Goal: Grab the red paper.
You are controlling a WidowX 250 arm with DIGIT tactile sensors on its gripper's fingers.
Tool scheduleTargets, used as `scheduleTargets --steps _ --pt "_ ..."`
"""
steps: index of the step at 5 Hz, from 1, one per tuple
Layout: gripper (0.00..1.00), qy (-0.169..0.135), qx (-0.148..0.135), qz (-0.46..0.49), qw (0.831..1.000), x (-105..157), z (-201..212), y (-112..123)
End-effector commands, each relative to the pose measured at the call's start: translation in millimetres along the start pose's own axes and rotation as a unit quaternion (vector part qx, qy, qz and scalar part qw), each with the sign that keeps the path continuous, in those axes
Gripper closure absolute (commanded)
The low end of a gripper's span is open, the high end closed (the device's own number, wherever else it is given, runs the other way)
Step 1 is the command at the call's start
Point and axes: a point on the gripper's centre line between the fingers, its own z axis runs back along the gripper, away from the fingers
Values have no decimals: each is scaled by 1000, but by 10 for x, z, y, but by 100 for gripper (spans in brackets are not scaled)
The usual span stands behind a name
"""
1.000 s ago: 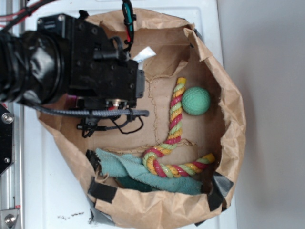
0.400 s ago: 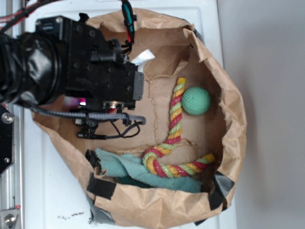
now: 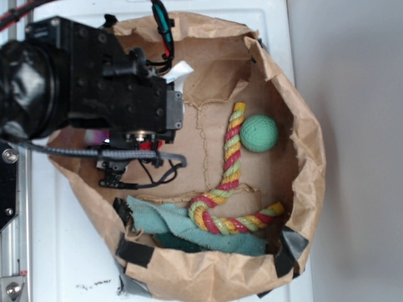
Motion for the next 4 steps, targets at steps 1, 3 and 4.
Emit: scheduleTargets --steps 1,3,4 --pt "0 -50 -21 7 999 15 177 126" --pt "0 -51 -23 17 998 72 188 153" --pt "0 -62 -35 25 997 60 276 241"
